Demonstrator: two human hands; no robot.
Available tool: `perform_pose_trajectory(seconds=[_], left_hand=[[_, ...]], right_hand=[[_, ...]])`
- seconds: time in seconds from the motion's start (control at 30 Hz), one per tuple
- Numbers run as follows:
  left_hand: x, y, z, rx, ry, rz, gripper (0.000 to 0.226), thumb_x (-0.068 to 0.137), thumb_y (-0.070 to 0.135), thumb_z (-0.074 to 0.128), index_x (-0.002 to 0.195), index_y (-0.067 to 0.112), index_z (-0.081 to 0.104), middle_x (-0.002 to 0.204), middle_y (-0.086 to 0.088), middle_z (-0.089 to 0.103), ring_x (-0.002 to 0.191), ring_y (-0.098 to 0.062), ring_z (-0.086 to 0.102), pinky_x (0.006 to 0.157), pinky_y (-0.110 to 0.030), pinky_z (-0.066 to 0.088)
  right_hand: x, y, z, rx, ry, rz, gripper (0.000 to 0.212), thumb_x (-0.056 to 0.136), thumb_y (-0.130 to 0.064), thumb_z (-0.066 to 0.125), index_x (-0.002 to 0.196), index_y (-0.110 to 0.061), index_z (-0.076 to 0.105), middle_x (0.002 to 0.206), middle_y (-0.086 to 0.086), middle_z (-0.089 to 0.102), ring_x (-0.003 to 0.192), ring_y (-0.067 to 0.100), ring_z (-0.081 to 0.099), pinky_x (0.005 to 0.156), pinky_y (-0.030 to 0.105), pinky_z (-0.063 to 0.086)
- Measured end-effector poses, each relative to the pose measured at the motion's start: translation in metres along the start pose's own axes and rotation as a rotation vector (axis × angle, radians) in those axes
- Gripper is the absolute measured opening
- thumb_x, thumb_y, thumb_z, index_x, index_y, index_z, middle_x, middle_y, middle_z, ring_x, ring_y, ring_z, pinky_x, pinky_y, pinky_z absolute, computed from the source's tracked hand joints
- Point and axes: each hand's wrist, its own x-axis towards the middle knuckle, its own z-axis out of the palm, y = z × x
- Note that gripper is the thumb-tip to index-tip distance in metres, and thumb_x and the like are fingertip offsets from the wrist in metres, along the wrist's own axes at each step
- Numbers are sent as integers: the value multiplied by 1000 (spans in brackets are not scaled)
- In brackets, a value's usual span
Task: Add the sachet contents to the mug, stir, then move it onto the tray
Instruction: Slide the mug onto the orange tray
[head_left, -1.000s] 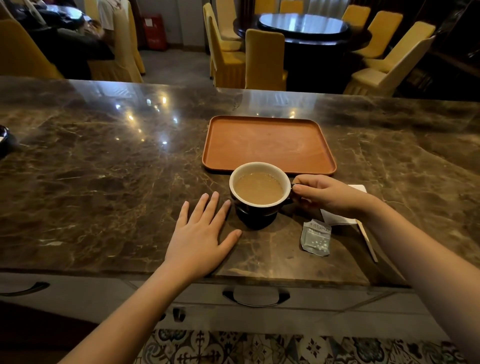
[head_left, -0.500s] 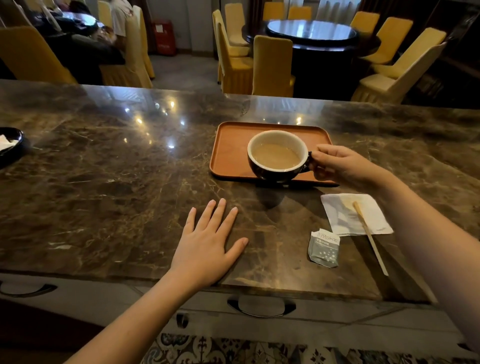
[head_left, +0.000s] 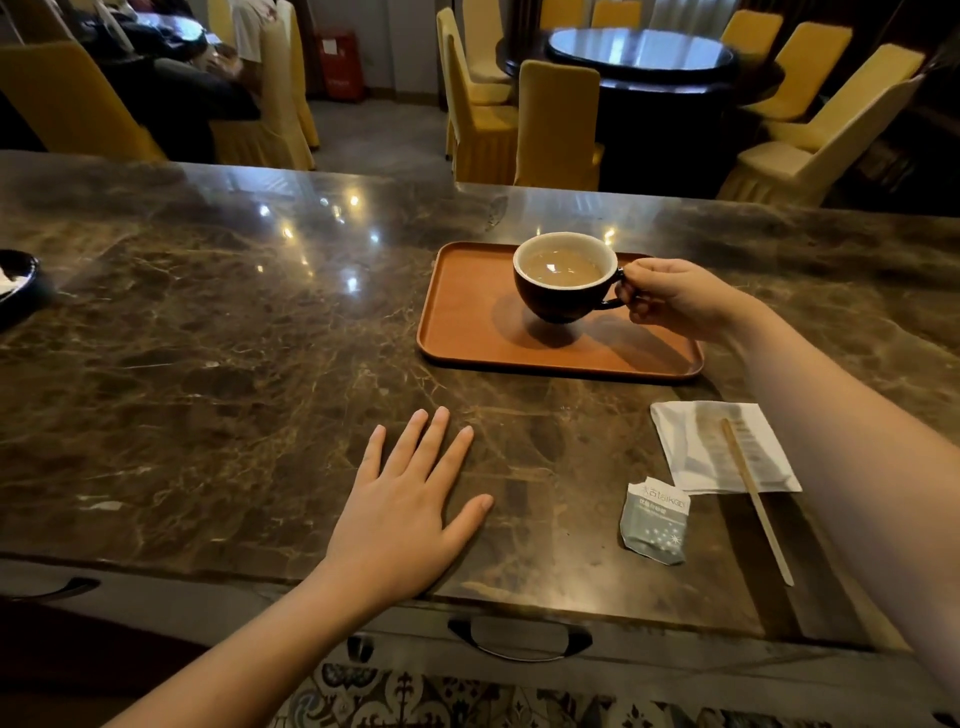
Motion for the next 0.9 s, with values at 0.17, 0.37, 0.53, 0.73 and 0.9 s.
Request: perform_pose_trajectory(seconds=[0.17,0.37,0.53,0.73,0.9], left_hand=[[-1,0,2,7,17,3,67,86,66,9,143,31,9,152,3,3,139,-12,-8,110,-41,-9],[0,0,2,7,15,3,66,87,65,11,144,30,10,153,3,3,140,-13,-7,110,-43,-6],[-1,-1,2,4,18,5,65,88,65,14,144,30,12,153,2,5,140,-13,-6,110,-42,-5],[0,0,2,12,22,4,65,89,65,15,143,30,14,153,2,8,140,-14,-2,110,-43,-3],[0,0,2,23,22,-3,65,89,65,15,143,29,16,153,2,10,140,-14,0,110,-43,-2]], right_hand=[[13,7,1,6,13,9,27,95,-25,42,73,-14,54,75,4,51,63,12,40,63,21,39],[25,12,2,19,-25,15,27,95,-25,42,74,-14,54,75,3,52,62,11,39,58,17,40],[30,13,-2,20,-65,37,27,95,-25,41,74,-14,55,75,3,52,63,11,40,57,16,40],[31,11,-4,-59,-57,63,26,95,-22,42,75,-15,57,75,2,54,65,12,43,66,22,37],[28,3,-5,-127,-92,75,24,95,-21,41,76,-16,55,75,3,50,66,12,43,67,22,38]])
